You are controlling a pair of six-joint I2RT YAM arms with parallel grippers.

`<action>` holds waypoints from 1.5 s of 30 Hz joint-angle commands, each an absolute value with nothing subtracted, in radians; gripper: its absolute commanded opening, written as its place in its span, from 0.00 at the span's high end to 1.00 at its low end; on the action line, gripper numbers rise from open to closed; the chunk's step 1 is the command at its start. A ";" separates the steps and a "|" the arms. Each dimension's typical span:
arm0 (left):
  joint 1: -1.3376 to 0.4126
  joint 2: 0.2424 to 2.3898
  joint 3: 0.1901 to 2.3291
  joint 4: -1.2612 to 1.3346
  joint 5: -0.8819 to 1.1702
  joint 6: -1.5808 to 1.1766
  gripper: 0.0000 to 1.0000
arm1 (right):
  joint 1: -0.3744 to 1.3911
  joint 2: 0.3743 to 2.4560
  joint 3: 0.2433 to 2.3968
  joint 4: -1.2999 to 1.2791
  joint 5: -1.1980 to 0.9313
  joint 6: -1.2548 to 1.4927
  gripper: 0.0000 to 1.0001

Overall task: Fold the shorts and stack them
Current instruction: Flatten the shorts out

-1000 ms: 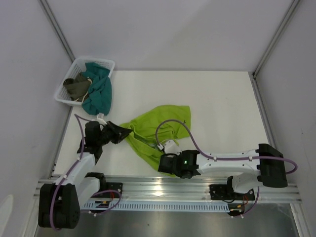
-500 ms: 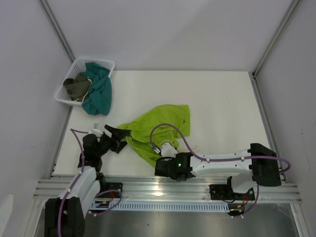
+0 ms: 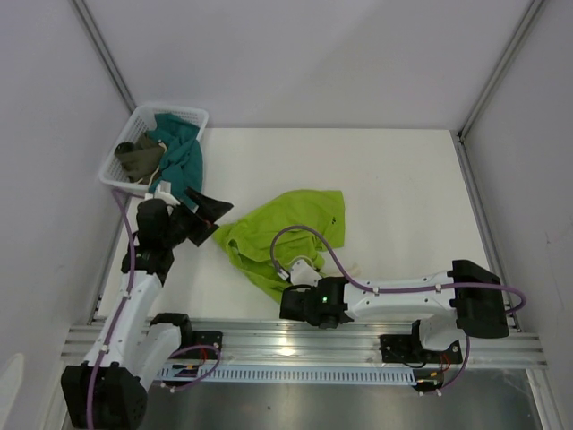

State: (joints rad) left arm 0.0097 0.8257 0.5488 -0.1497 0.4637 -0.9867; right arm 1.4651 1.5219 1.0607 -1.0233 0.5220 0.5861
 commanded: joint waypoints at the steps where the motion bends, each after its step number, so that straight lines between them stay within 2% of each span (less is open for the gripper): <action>1: -0.063 0.844 0.696 -0.497 0.284 -0.851 0.01 | 1.470 1.534 1.080 -1.000 0.535 0.571 1.00; 10: -0.097 0.793 0.712 -0.784 0.057 -0.884 0.01 | 1.448 1.519 1.072 -0.980 0.517 0.566 1.00; 14: -0.098 0.808 0.741 -0.874 0.063 -0.877 0.01 | 1.447 1.516 1.066 -0.980 0.514 0.571 1.00; 18: -0.118 0.713 0.637 -0.792 0.114 -0.903 0.01 | 1.443 1.514 1.060 -0.982 0.511 0.571 1.00; 24: -0.167 0.689 0.646 -0.686 0.138 -0.905 0.01 | 1.443 1.511 1.054 -0.971 0.497 0.571 1.00; 31: -0.296 0.865 0.739 -0.652 0.061 -0.890 0.01 | 1.443 1.513 1.057 -0.971 0.499 0.571 1.00; 38: -0.304 0.925 0.710 -0.581 0.055 -0.897 0.01 | 1.439 1.502 1.049 -0.971 0.497 0.578 1.00; 45: -0.316 1.040 0.768 -0.592 0.041 -0.867 0.01 | 1.436 1.503 1.049 -0.968 0.495 0.577 1.00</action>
